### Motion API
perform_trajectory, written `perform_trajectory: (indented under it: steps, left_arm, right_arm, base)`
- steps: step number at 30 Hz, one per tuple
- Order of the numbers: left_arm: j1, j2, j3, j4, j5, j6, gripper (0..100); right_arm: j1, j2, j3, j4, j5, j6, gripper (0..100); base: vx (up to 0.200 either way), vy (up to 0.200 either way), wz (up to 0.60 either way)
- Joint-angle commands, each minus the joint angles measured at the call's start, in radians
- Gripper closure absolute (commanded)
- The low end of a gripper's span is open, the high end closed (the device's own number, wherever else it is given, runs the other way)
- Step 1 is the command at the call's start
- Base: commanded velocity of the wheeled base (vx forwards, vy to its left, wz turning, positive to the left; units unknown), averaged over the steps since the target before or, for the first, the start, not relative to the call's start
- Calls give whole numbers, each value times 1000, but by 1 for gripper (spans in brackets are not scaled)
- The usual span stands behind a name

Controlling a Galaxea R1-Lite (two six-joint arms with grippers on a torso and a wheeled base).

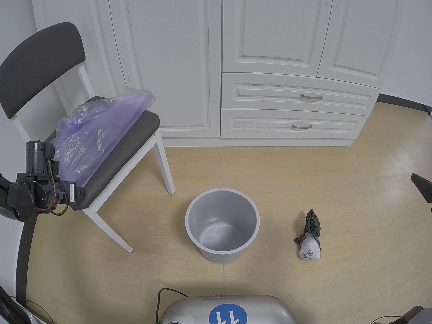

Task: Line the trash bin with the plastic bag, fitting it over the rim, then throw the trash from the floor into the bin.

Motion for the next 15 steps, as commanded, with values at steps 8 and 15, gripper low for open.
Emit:
perform_trajectory:
  steps: [8, 15]
  left_arm:
    - [38, -128, 35, 55, -120, -38, 0]
    - [47, -93, 14, 44, -125, -55, 0]
  right_arm:
    - [0, 3, 10, -2, 5, -1, 0]
    - [0, 9, 10, -2, 5, -1, 0]
  base:
    - [0, 0, 0]
    - [0, 0, 0]
